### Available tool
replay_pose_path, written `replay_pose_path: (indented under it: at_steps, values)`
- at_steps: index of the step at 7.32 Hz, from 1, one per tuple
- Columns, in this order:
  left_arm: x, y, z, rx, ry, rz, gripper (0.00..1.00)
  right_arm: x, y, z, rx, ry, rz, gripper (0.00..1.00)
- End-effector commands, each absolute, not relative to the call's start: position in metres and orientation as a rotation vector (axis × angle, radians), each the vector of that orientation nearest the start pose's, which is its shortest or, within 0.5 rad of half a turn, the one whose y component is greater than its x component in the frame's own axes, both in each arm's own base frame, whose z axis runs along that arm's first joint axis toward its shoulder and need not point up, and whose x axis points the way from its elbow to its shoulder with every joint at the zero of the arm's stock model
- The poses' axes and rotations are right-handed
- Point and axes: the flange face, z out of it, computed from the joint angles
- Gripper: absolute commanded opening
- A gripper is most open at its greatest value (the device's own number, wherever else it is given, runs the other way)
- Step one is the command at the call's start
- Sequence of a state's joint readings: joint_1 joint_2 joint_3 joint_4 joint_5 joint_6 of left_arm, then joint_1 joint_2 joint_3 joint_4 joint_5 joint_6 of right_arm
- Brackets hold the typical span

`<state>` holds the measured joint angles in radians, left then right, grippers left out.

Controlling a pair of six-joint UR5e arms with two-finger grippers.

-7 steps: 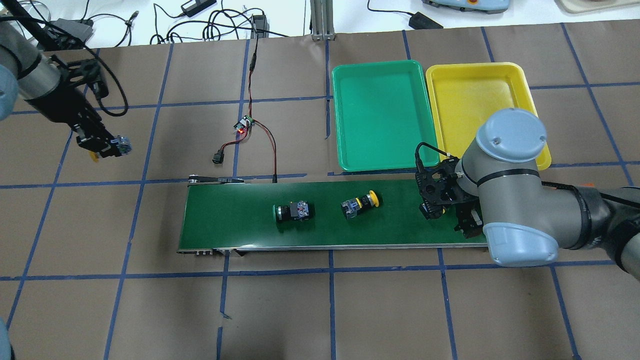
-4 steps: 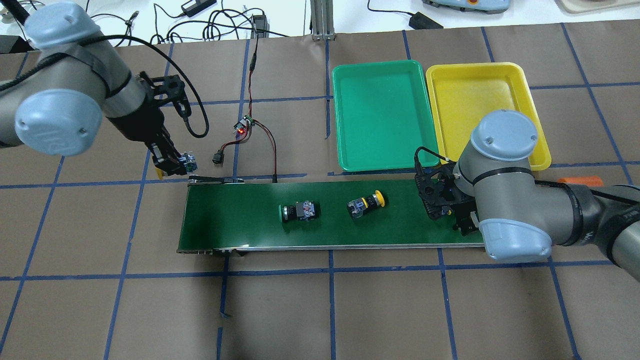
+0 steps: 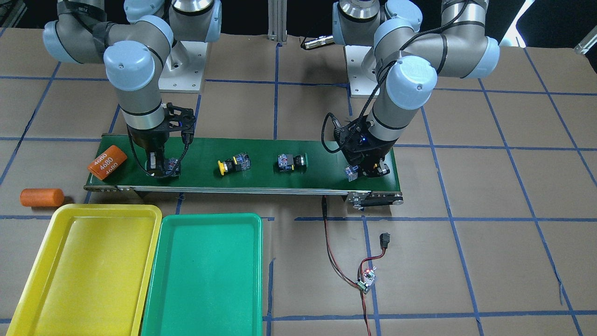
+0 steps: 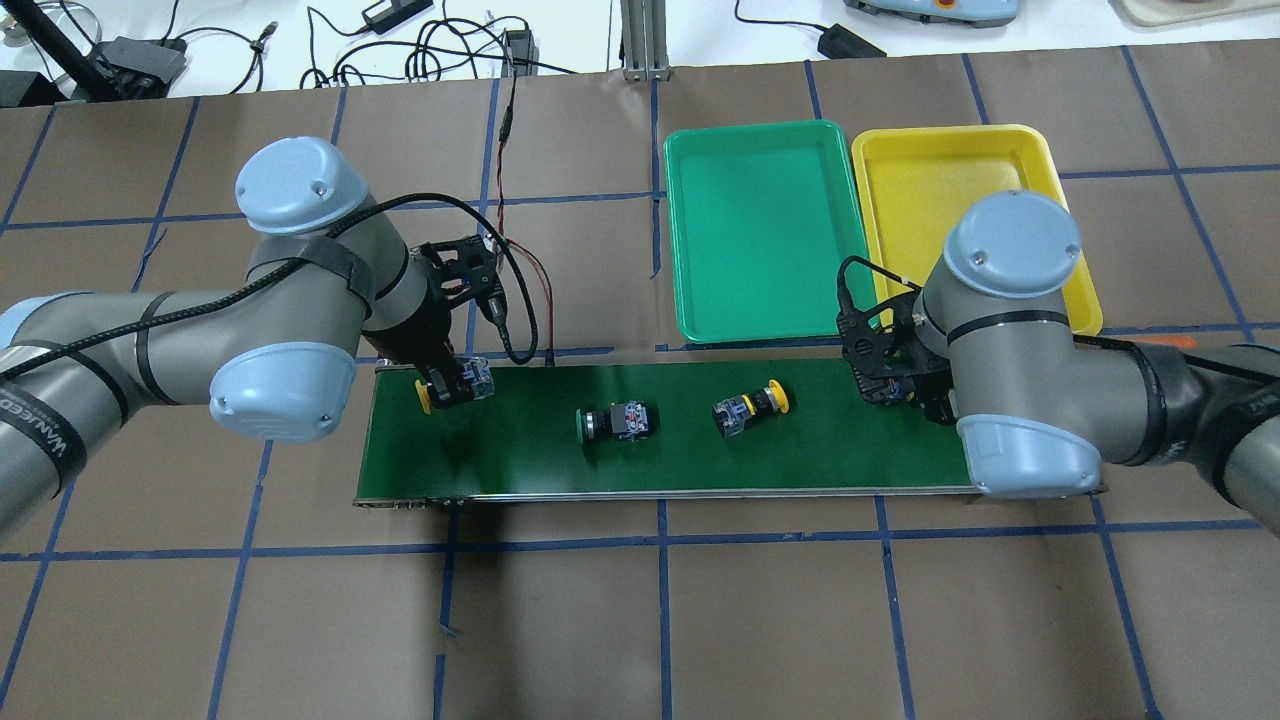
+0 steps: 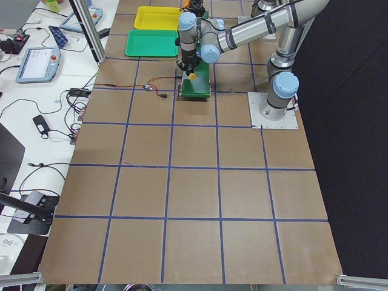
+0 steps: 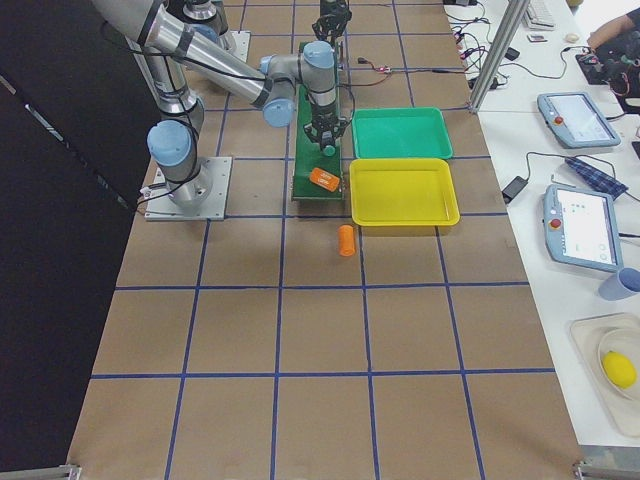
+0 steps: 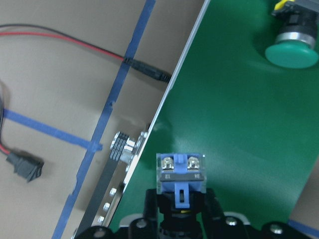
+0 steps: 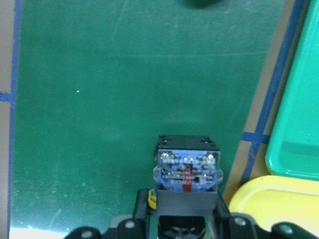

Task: Sort buttons by color to trays
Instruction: 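Set the button on the belt with the left gripper while the right lifts its button, then lower the green-capped button into the green tray with the right gripper while the left rises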

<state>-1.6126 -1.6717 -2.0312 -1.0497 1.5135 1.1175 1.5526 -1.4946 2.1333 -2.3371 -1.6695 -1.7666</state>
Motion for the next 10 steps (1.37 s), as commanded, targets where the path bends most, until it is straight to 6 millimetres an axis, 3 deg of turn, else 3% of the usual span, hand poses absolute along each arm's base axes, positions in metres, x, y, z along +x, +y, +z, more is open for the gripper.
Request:
replay_pose_path:
  at_steps: [1,2,4,6,7,8,9,10]
  values:
    - [-0.160,-0.449,0.264,1.756,2.685,0.026,1.00,0.114,-0.541,0.300,-2.509,2.160,-0.005,0.05]
    - [-0.156,-0.458,0.283,1.738,2.667,-0.033,1.00,0.116,-0.566,0.317,-2.505,2.154,-0.026,0.05]
    - [-0.151,-0.486,0.354,1.682,2.657,-0.114,1.00,0.130,-0.606,0.301,-2.493,2.174,-0.037,0.06]
    - [-0.150,-0.509,0.434,1.371,2.852,-0.062,1.00,0.182,-0.623,0.274,-2.507,2.144,-0.009,0.11]
    - [-0.141,-0.519,0.461,1.175,2.945,-0.040,1.00,0.183,-0.625,0.263,-2.501,2.132,0.013,0.47]
    - [-0.120,-0.520,0.479,0.913,3.052,0.025,1.00,0.180,-0.622,0.261,-2.487,2.131,0.024,0.76]
    - [-0.114,-0.506,0.487,0.671,3.118,0.075,1.00,0.182,-0.621,0.263,-2.486,2.120,0.012,0.98]
    - [-0.115,-0.493,0.486,0.304,3.169,0.145,1.00,0.180,-0.620,0.263,-2.482,2.123,0.014,1.00]
